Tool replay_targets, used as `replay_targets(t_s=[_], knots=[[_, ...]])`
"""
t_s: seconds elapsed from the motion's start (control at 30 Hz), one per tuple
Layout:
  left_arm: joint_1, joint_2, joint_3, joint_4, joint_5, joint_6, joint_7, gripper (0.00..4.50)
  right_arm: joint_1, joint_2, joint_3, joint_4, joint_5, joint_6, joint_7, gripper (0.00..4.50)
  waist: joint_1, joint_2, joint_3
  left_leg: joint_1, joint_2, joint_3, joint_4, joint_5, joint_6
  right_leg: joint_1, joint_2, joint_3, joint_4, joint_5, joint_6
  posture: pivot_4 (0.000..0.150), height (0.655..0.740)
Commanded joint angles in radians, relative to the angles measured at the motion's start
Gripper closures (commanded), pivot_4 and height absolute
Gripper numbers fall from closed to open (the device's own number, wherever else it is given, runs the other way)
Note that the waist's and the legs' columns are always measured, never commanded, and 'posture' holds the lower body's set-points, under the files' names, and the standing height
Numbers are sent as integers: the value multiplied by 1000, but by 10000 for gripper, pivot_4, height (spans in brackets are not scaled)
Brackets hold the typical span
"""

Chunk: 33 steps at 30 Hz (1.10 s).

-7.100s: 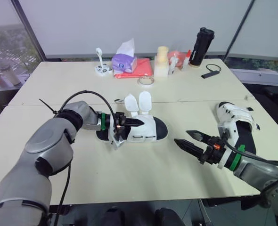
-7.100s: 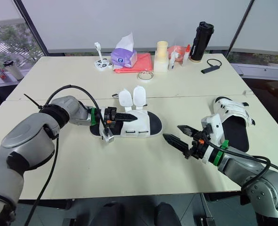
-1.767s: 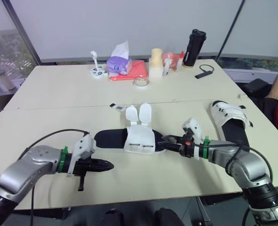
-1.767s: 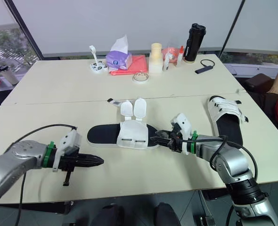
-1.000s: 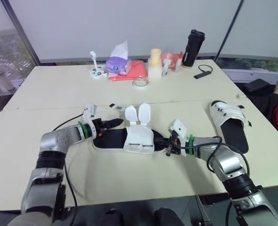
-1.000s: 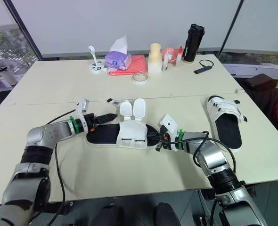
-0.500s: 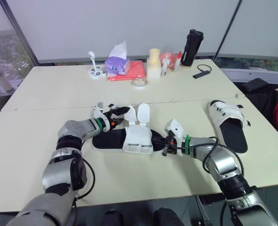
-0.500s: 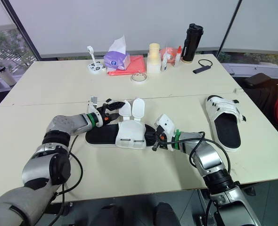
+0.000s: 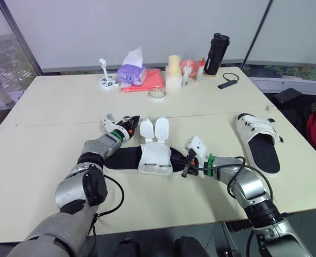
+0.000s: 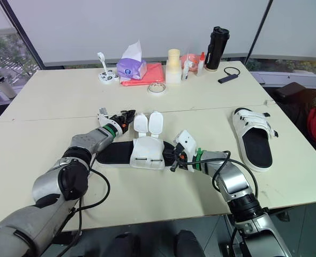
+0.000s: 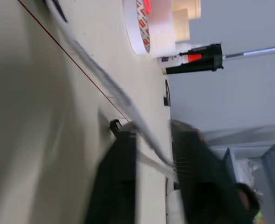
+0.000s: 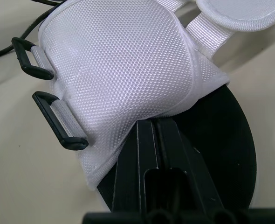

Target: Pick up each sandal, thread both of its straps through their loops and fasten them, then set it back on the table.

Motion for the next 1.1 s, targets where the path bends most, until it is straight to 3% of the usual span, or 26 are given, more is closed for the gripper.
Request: replay_targets(t_s=[0.03,0.23,0.37,0.47,0.7,0.9,1.03,1.1], knots=[[-26,7,-14,17,37,-23,-8,44446,16,13,10,-13,-5,-4,2,45000,-2,0,0,0,0,0,0,0,0,0,0,0,0,0,0,1500,7400],[-73,46,-92,-2,133,-64,-96,44446,20,19,8,-9,-8,-8,-2,45000,-10,0,0,0,0,0,-1,0,0,0,0,0,0,0,0,1500,7400],[-92,61,-304,-88,325,-205,-277,44446,20,23,3,5,-14,-24,-8,45000,-11,0,0,0,0,0,-1,0,0,0,0,0,-1,0,0,1500,7400],[-51,82,-476,-232,473,-417,-408,44446,18,23,-3,21,-19,-36,-9,45000,-11,0,0,-1,0,0,-2,1,-1,0,0,0,-1,0,0,1500,7400],[124,196,-734,-481,744,-1058,-531,44446,26,18,-1,37,-23,-56,-1,45000,-11,0,0,0,0,1,-3,1,-2,0,0,1,-2,0,0,1500,7400],[163,333,-807,-471,1007,-1746,-373,44446,21,19,-6,68,-26,-73,6,45000,-6,0,0,0,0,1,-3,1,-2,0,-1,1,-3,0,0,1500,7400],[141,386,-785,-397,1225,-1989,-208,44446,18,22,-9,80,-27,-78,7,45000,-7,0,0,0,0,1,-3,1,-2,1,-1,1,-3,0,0,1500,7400],[141,408,-711,-406,1425,-2118,-111,44446,18,24,-8,89,-28,-83,7,45000,-7,0,0,0,0,1,-2,1,-2,1,-1,1,-3,0,0,1500,7400]])
